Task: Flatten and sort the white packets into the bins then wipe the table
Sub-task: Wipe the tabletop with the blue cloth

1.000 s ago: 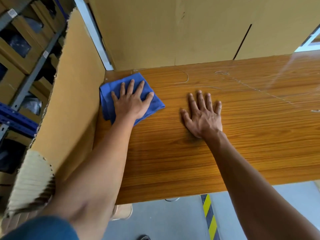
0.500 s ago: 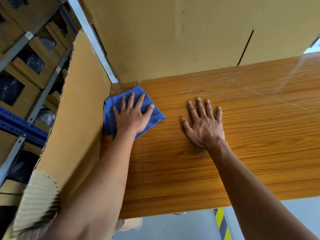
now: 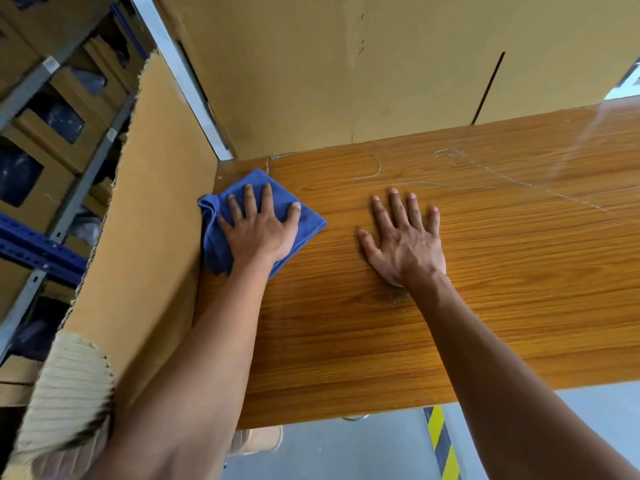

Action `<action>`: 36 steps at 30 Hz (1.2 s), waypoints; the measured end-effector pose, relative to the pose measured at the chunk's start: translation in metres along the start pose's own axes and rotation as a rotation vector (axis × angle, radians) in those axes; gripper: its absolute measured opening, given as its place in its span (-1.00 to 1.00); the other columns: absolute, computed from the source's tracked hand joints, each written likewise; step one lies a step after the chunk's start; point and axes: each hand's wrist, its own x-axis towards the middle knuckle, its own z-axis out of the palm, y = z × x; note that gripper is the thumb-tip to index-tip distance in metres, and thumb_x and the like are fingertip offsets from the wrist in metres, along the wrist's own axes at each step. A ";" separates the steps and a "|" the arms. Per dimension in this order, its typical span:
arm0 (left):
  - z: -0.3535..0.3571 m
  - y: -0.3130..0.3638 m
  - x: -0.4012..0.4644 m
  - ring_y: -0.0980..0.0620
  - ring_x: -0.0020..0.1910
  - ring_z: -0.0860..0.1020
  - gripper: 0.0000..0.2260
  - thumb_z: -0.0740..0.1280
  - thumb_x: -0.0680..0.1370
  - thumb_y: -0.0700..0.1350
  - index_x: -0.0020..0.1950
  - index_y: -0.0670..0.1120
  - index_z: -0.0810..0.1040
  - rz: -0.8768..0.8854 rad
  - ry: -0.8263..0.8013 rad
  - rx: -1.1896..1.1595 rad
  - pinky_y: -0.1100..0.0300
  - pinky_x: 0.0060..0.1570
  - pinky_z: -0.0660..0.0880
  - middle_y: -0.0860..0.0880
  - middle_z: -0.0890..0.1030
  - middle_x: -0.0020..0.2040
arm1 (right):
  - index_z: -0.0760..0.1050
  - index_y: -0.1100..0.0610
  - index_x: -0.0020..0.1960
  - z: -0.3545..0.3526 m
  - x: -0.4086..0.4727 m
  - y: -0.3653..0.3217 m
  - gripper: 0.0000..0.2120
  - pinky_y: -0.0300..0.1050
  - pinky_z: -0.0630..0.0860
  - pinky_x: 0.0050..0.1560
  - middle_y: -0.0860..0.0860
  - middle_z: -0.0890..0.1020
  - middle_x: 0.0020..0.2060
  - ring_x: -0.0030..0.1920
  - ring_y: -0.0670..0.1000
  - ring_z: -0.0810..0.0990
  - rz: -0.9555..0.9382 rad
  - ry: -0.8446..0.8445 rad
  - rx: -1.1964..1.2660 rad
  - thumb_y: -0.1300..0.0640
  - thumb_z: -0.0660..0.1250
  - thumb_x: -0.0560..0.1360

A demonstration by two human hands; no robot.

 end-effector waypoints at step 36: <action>-0.006 -0.045 -0.120 -0.12 0.70 -0.20 -0.26 -0.17 0.56 0.54 0.70 0.30 -0.09 0.188 -0.054 0.031 -0.43 0.56 -0.18 0.12 -0.14 0.73 | -0.13 -0.15 0.70 0.002 -0.097 -0.001 -0.34 0.25 -0.18 0.63 -0.06 -0.10 0.69 0.68 0.06 -0.15 -0.035 0.016 0.044 -0.35 -0.20 0.66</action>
